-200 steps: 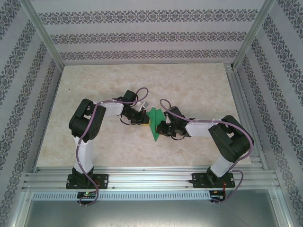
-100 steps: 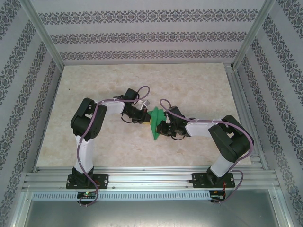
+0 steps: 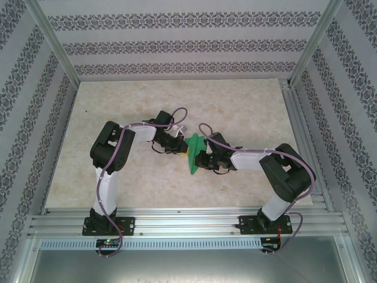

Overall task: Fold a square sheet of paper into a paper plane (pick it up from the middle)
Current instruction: Fourth fold the wing at the center of the table.

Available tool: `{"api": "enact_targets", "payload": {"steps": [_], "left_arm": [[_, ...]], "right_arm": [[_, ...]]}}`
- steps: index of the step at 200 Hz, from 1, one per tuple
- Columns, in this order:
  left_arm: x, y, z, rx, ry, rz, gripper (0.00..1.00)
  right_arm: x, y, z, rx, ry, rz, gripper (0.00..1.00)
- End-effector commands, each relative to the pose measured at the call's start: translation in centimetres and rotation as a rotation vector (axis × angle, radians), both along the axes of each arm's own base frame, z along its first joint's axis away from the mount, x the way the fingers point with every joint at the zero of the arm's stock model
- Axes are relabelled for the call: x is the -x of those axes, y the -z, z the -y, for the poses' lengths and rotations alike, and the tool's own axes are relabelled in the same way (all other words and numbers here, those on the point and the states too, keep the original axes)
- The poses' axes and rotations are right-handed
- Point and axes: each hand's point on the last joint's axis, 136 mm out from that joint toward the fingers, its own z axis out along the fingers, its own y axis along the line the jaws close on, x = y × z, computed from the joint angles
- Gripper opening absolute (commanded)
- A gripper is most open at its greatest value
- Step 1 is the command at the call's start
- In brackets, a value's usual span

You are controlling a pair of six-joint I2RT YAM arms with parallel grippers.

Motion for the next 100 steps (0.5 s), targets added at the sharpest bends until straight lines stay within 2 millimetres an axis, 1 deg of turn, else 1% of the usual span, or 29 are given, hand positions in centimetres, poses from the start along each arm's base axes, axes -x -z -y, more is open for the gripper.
{"api": "enact_targets", "payload": {"steps": [1, 19, 53, 63, 81, 100], "left_arm": [[-0.2, 0.2, 0.5, 0.018, 0.035, 0.016, 0.07], [-0.1, 0.3, 0.6, 0.008, 0.037, 0.017, 0.06], [-0.1, 0.7, 0.5, -0.012, 0.03, 0.019, 0.06], [-0.1, 0.6, 0.5, -0.012, 0.029, 0.019, 0.06], [-0.2, 0.5, 0.7, -0.007, 0.032, 0.023, 0.05], [-0.1, 0.5, 0.9, -0.009, 0.036, 0.02, 0.05]], "right_arm": [[-0.7, 0.1, 0.5, 0.035, 0.006, 0.008, 0.13], [-1.1, -0.3, 0.5, 0.032, 0.013, 0.019, 0.14], [-2.0, -3.0, 0.7, -0.011, 0.039, 0.071, 0.17], [-2.2, -3.4, 1.0, -0.006, 0.05, 0.084, 0.17], [-2.8, -3.6, 1.7, 0.002, 0.069, 0.093, 0.17], [-3.6, -3.2, 2.2, 0.02, 0.082, 0.096, 0.17]]}}
